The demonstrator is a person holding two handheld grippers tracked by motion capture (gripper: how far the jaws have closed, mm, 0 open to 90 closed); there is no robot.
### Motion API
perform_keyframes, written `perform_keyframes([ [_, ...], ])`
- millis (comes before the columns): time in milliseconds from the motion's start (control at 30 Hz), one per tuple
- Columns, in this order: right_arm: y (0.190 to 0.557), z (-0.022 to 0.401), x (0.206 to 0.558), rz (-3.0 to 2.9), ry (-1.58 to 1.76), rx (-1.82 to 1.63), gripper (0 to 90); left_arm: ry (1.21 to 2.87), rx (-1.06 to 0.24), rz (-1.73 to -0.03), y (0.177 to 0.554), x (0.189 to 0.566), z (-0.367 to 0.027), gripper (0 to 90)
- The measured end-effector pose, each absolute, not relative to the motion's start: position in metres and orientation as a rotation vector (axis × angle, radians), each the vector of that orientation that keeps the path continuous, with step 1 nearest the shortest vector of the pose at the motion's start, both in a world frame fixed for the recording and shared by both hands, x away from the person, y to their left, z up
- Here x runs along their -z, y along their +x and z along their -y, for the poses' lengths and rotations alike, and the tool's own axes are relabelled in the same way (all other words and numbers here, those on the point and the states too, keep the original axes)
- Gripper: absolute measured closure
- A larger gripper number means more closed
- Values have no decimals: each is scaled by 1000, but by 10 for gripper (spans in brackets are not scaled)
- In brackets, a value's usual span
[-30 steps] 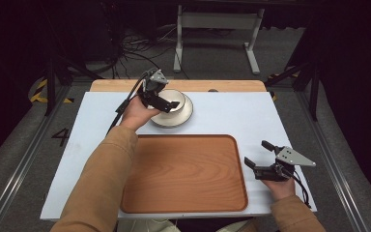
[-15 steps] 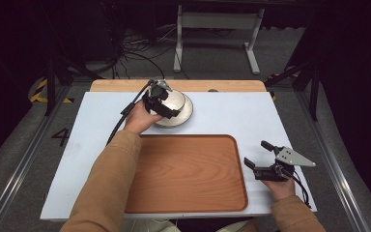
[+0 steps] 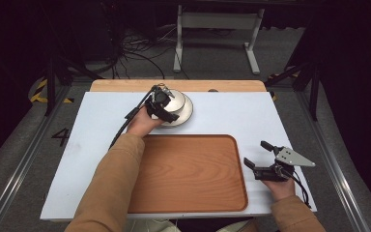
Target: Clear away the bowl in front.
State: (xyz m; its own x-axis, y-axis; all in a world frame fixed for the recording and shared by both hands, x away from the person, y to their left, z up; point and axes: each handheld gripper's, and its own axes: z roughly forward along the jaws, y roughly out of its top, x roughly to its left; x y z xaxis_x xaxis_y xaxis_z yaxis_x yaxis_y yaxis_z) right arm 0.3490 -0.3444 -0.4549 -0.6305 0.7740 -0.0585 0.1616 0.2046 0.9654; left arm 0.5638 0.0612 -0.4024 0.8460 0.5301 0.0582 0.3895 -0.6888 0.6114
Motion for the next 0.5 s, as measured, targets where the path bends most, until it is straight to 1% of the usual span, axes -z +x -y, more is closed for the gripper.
perform_keyframes([
  [167,349,344,455,-1937,863,-1447,66,2433,-320,-683,564,406,-58,291],
  [500,349,343,455,-1941,857,-1443,68,2478,-372,-677,561,411,-48,489],
])
